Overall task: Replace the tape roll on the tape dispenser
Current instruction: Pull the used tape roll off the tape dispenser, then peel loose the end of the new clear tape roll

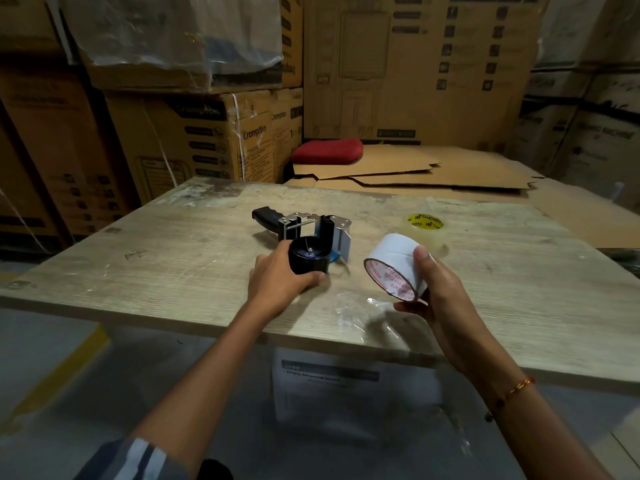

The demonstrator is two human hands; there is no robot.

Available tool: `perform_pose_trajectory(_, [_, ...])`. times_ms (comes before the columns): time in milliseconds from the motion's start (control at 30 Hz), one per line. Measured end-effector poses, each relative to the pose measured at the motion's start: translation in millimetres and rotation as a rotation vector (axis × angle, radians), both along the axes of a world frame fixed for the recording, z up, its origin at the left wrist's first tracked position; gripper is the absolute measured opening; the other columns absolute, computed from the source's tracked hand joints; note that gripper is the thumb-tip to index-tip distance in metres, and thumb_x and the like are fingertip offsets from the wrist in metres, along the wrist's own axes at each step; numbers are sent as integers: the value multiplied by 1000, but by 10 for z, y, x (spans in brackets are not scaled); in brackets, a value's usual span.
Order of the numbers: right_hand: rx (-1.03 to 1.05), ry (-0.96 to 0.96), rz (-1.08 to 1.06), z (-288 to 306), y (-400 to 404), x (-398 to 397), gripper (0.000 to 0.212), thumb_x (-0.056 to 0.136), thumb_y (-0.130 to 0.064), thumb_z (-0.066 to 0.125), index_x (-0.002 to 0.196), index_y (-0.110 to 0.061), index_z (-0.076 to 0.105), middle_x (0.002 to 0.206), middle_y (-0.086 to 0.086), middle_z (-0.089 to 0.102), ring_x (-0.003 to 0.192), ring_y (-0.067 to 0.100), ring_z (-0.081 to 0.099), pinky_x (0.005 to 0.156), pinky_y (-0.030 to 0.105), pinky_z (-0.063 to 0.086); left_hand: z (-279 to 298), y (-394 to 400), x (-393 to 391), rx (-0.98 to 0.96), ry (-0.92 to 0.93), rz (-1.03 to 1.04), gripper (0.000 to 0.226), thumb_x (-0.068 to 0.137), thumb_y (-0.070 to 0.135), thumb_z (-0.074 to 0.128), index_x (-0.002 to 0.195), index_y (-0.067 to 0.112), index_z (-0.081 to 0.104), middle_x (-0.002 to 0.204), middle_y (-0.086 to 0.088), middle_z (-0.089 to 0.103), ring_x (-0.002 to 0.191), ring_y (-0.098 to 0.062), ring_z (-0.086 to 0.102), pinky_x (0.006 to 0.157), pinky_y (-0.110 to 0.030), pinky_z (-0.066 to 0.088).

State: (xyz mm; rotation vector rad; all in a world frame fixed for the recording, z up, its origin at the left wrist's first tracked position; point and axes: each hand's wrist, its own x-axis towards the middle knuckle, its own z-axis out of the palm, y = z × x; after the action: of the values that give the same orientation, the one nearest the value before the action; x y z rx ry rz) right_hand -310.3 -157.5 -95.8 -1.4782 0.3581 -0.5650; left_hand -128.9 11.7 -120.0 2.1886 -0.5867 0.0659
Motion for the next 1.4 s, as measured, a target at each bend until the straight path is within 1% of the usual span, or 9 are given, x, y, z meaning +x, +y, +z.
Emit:
perform_pose_trajectory(133, [-30, 4, 3, -26, -7, 7, 57, 85, -65, 55, 119, -21, 66, 106, 6, 71, 88, 12, 65, 64, 26, 54, -35, -60, 140, 13, -24, 55, 76, 65, 56, 81, 128, 27, 49, 121, -2, 66, 112, -27, 58, 89, -49, 53])
perform_pose_trajectory(267, [-75, 26, 12, -12, 39, -2, 57, 81, -63, 56, 114, -16, 63, 104, 7, 69, 84, 11, 64, 71, 31, 54, -47, -70, 110, 81, -78, 124, 100, 64, 60, 81, 144, 21, 34, 137, -9, 41, 125, -29, 42, 102, -45, 43])
perform_pose_trajectory(400, [-177, 41, 22, -8, 19, -19, 53, 77, -52, 67, 117, -20, 57, 112, 2, 67, 90, 13, 67, 71, 28, 56, 85, -46, -195, -95, -472, 110, 62, 79, 65, 58, 123, 20, 54, 109, -1, 53, 102, -19, 46, 84, -33, 38])
perform_pose_trajectory(467, [-311, 66, 17, -43, -33, -16, 59, 77, -43, 77, 127, -28, 51, 119, -5, 64, 102, 11, 67, 78, 28, 57, 157, -86, -363, -186, -393, -140, 40, 87, 53, 58, 112, 22, 60, 98, 6, 56, 93, -13, 51, 80, -35, 47])
perform_pose_trajectory(567, [-561, 106, 2, -117, -115, -6, 88, 69, -49, 85, 141, -34, 37, 126, -15, 59, 115, 4, 61, 99, 32, 52, 169, -178, -530, -109, -97, -473, 41, 93, 36, 63, 131, 25, 56, 118, 8, 59, 106, -4, 56, 89, -33, 54])
perform_pose_trajectory(767, [-822, 138, -109, -192, -197, -80, 109, 60, -72, 72, 150, -36, 22, 145, -1, 51, 130, 18, 53, 107, 45, 47, 75, -348, -616, -225, 160, -600, 45, 91, 29, 69, 134, 24, 56, 120, 9, 66, 107, -1, 64, 91, -25, 56])
perform_pose_trajectory(967, [-878, 161, -253, -205, -276, -109, 95, 72, -60, 78, 148, -31, 29, 141, -1, 49, 118, 13, 55, 89, 33, 52, 59, -560, -647, -298, 195, -576, 36, 92, 27, 68, 127, 22, 62, 114, 6, 70, 100, -6, 67, 81, -23, 58])
perform_pose_trajectory(1233, [-676, 232, -162, -197, -563, 158, 96, 71, -67, 73, 148, -34, 27, 145, -2, 51, 113, 17, 64, 92, 47, 57, 27, -960, -345, -295, 273, -459, 39, 98, 24, 57, 136, 15, 55, 127, -8, 63, 114, -18, 62, 92, -33, 57])
perform_pose_trajectory(1400, [-528, 170, -221, -168, -808, 278, 47, 100, -41, 52, 140, -18, 46, 135, 5, 54, 113, 19, 59, 93, 38, 54, 2, -1071, -225, -287, 158, -356, 41, 103, 35, 45, 142, 21, 49, 135, -8, 58, 118, -21, 58, 98, -43, 53])
